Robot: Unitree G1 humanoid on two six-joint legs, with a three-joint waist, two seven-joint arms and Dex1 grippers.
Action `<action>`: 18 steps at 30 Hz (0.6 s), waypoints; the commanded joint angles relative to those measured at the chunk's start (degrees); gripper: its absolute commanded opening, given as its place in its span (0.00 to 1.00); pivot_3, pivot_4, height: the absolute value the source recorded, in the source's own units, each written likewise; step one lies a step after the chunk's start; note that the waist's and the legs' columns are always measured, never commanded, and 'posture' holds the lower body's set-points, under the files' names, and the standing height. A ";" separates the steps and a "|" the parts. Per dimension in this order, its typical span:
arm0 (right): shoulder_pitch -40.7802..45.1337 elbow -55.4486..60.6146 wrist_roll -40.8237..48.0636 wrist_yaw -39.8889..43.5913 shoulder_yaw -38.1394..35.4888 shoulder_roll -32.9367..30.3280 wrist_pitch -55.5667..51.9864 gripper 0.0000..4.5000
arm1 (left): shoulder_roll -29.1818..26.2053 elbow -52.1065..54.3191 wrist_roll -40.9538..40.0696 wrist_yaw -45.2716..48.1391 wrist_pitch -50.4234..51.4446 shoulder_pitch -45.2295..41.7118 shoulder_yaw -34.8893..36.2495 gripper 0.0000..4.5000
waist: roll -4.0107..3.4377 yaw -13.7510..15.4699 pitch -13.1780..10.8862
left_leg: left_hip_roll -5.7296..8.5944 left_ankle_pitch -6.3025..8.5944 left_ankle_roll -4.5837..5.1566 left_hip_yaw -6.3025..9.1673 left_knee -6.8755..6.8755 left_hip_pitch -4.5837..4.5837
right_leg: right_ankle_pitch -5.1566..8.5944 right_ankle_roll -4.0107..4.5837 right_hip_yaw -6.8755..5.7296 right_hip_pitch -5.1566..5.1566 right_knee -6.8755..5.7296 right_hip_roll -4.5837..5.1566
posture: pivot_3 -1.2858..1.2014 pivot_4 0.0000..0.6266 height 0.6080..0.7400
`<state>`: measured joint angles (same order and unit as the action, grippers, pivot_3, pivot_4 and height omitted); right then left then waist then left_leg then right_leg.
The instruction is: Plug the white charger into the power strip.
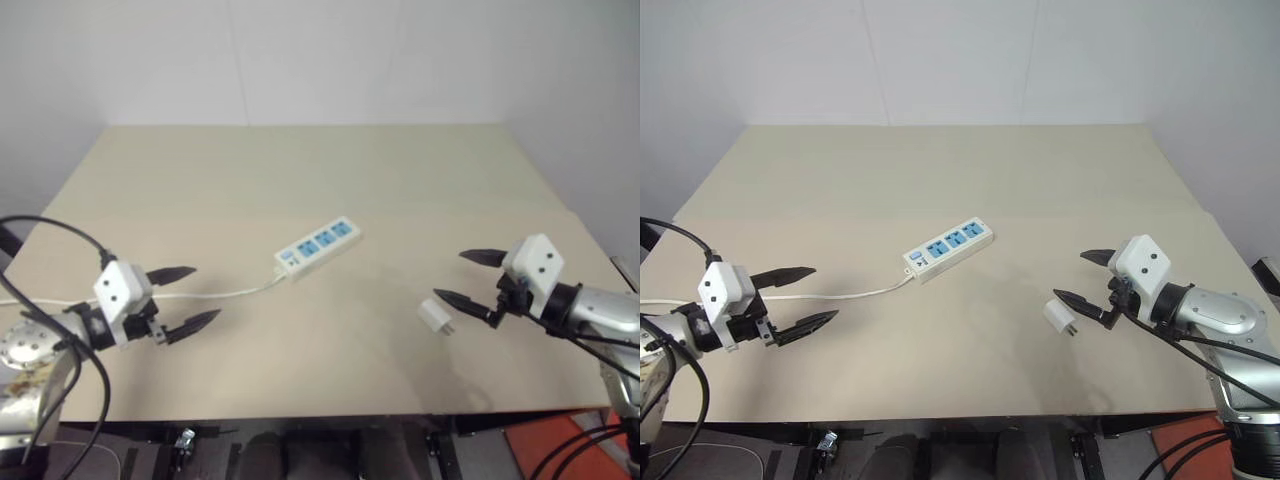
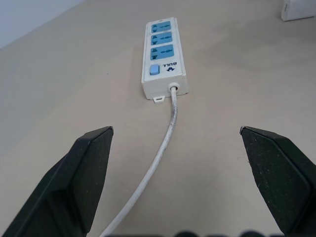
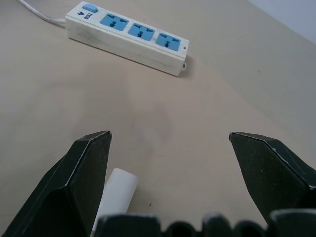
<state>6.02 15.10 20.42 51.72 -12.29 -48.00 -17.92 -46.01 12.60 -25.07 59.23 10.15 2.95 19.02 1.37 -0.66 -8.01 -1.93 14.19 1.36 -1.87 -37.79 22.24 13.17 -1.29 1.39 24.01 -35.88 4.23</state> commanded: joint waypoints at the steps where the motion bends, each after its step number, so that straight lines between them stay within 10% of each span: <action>1: 0.86 0.79 -0.01 -0.51 -1.45 -0.15 1.42 1.00 | -0.12 1.43 -1.02 -0.08 -0.28 -1.14 0.05 1.00 | 0.00 0.00 0.00 | 0.00 0.00 0.00 0.00 0.00 0.00 | 0.00 0.00 0.00 0.00 0.00 0.00 | 0.52 0.24 1.00; 18: 2.72 0.60 -0.19 -0.74 -0.55 0.56 1.92 1.00 | 1.48 -4.09 5.78 -3.62 6.27 -12.90 -13.39 1.00 | 0.01 0.26 0.00 | 0.04 0.00 0.00 0.00 -0.03 -0.10 | -0.01 -0.02 0.03 -0.11 -0.04 -0.02 | 0.52 0.24 1.00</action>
<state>7.76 14.98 20.34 51.58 -11.97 -47.54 -17.50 -44.67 9.97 -21.74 56.19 16.07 -8.10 8.28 1.37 -0.40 -8.01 -1.89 14.19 1.36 -1.86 -37.81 22.16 13.16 -1.31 1.42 23.91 -35.92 4.19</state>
